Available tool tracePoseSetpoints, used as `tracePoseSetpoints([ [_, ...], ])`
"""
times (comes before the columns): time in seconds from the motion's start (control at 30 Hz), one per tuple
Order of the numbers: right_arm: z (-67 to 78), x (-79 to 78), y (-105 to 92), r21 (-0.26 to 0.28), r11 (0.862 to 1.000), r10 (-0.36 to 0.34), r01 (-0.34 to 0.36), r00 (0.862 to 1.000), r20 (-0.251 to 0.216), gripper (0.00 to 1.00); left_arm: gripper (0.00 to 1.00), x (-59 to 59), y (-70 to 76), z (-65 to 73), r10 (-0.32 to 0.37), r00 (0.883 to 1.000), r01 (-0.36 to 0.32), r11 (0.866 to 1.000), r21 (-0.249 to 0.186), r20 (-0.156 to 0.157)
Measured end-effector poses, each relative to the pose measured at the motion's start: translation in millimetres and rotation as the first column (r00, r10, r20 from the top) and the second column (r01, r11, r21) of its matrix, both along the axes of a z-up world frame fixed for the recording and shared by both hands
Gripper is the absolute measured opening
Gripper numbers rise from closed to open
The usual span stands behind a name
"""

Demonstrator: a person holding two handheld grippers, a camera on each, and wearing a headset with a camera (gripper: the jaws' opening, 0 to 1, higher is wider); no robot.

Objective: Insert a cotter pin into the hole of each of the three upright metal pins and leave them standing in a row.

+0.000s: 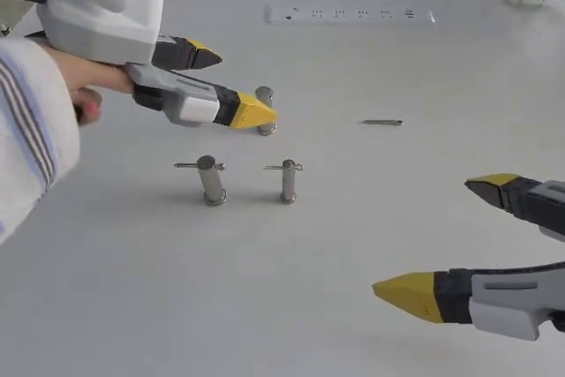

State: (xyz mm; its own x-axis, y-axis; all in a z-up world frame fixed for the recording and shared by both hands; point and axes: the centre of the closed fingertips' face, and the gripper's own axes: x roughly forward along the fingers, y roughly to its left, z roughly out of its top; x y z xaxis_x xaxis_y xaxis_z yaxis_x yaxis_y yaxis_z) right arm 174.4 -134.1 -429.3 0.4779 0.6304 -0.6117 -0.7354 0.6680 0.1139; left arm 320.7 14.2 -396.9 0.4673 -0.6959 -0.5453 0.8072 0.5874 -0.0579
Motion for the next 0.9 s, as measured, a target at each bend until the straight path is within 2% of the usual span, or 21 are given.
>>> tracePoseSetpoints([
  [0.1, -1.2, -0.2, 0.1, -0.002, 1.0, 0.001, -0.001, 1.0, -0.008, 0.95, 0.64, 7.2, -3.4, -7.3, 0.0, 1.0, 0.0, 1.0, -0.003, -0.015],
  [0.2, -1.0, 0.7, 0.1, -0.003, 1.0, 0.001, -0.001, 1.0, -0.009, 0.94, 0.58, 10.2, -6.6, -18.2, -0.026, 0.999, 0.027, 0.999, 0.028, -0.033],
  [0.27, -0.6, 0.8, 0.2, -0.001, 1.0, 0.002, -0.002, 1.0, -0.011, 0.94, 0.54, 13.0, -10.3, -22.1, -0.029, 0.998, 0.03, 0.999, 0.025, -0.048],
  [0.33, -0.7, 1.3, -1.0, -0.003, 1.0, 0.001, -0.001, 1.0, -0.011, 0.94, 0.53, 15.3, -14.3, -23.8, -0.036, 0.998, 0.037, 0.999, 0.021, -0.046],
  [0.43, -1.1, 1.4, -4.3, -0.007, 1.0, -0.007, 0.007, 1.0, -0.015, 0.94, 0.48, 21.7, -15.4, -29.5, -0.036, 0.999, 0.038, 0.998, 0.047, -0.041],
  [0.53, -0.3, 0.4, -6.9, -0.006, 1.0, -0.016, 0.016, 1.0, -0.018, 0.94, 0.41, 25.6, -16.9, -37.0, -0.043, 0.998, 0.046, 0.997, 0.062, -0.055],
  [0.73, 0.0, 1.1, -12.1, -0.014, 1.0, -0.026, 0.026, 1.0, -0.014, 0.93, 0.36, 29.3, -20.2, -47.9, -0.064, 0.995, 0.072, 0.992, 0.108, -0.071],
  [0.9, 0.7, 0.8, -13.3, -0.016, 1.0, -0.027, 0.026, 1.0, -0.011, 0.93, 0.3, 34.8, -23.0, -55.8, -0.072, 0.995, 0.082, 0.987, 0.135, -0.073],
])
